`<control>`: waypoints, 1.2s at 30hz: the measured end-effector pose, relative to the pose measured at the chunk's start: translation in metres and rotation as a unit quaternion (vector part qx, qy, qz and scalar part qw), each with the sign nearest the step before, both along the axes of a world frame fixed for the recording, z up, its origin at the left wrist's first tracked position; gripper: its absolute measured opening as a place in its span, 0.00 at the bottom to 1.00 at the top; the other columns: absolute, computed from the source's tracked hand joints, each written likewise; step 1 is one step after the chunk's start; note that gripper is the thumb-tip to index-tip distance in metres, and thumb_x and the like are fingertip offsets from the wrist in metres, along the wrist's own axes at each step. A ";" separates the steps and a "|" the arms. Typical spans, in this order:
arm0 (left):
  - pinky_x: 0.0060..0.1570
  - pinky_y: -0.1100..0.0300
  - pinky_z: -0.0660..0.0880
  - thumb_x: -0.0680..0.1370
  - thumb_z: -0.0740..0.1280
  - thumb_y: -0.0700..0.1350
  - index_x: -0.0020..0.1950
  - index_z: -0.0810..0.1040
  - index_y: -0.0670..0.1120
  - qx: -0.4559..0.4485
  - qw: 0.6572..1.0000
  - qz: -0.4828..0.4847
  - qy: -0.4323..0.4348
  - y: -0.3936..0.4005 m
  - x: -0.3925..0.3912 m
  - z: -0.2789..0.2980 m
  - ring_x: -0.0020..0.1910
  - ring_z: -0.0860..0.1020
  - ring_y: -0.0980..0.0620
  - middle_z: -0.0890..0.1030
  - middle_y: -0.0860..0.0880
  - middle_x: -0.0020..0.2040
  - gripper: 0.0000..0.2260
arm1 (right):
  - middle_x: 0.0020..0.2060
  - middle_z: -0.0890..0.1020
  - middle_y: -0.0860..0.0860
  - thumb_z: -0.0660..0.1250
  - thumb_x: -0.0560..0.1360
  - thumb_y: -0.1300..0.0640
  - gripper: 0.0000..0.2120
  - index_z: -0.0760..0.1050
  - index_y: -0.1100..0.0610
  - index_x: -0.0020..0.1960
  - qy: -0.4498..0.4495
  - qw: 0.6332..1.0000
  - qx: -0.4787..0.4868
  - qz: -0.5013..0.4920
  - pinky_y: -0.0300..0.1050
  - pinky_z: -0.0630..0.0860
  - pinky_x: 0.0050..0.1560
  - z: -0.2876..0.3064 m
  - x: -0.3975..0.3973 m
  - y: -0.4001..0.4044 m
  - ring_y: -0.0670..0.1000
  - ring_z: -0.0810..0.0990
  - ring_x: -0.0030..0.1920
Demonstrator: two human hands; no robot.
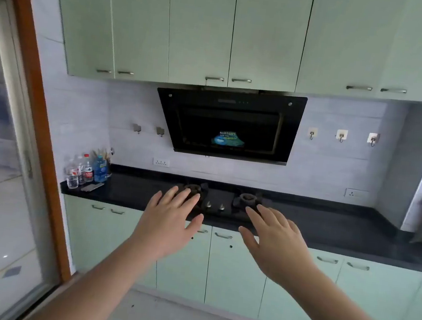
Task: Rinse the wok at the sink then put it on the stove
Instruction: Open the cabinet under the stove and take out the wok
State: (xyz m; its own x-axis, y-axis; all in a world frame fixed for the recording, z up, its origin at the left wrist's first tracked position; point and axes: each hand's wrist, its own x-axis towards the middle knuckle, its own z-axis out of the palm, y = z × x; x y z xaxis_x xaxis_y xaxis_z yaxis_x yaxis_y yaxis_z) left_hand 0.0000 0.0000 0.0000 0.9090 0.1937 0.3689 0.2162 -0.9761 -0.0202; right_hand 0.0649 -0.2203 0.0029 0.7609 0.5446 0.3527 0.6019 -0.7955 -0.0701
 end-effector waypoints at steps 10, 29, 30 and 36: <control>0.76 0.51 0.42 0.70 0.30 0.71 0.79 0.43 0.57 0.013 0.999 -0.008 0.049 -0.055 0.077 -0.039 0.79 0.42 0.53 0.46 0.56 0.80 0.39 | 0.77 0.57 0.48 0.28 0.71 0.35 0.40 0.52 0.46 0.78 -0.013 1.000 -0.012 -0.004 0.49 0.54 0.74 -0.049 0.094 -0.059 0.51 0.55 0.77; 0.75 0.49 0.39 0.76 0.35 0.66 0.78 0.35 0.58 -0.017 0.989 0.119 0.085 0.085 0.101 -0.095 0.78 0.38 0.50 0.39 0.54 0.79 0.32 | 0.78 0.53 0.49 0.42 0.80 0.37 0.30 0.46 0.46 0.79 0.039 0.991 -0.062 0.115 0.52 0.52 0.76 -0.090 0.158 0.125 0.53 0.52 0.77; 0.75 0.48 0.39 0.77 0.37 0.66 0.78 0.36 0.58 -0.023 0.989 0.125 0.081 0.100 0.103 -0.097 0.78 0.38 0.50 0.39 0.54 0.80 0.31 | 0.78 0.53 0.49 0.42 0.80 0.38 0.29 0.46 0.46 0.79 0.038 0.990 -0.065 0.119 0.52 0.52 0.76 -0.090 0.159 0.141 0.53 0.52 0.77; 0.75 0.48 0.40 0.80 0.40 0.65 0.79 0.38 0.57 -0.053 0.985 0.140 0.080 0.172 0.109 -0.110 0.78 0.38 0.50 0.40 0.53 0.80 0.29 | 0.78 0.54 0.49 0.43 0.80 0.38 0.29 0.47 0.46 0.79 0.041 0.989 -0.067 0.126 0.52 0.52 0.75 -0.093 0.164 0.221 0.53 0.52 0.77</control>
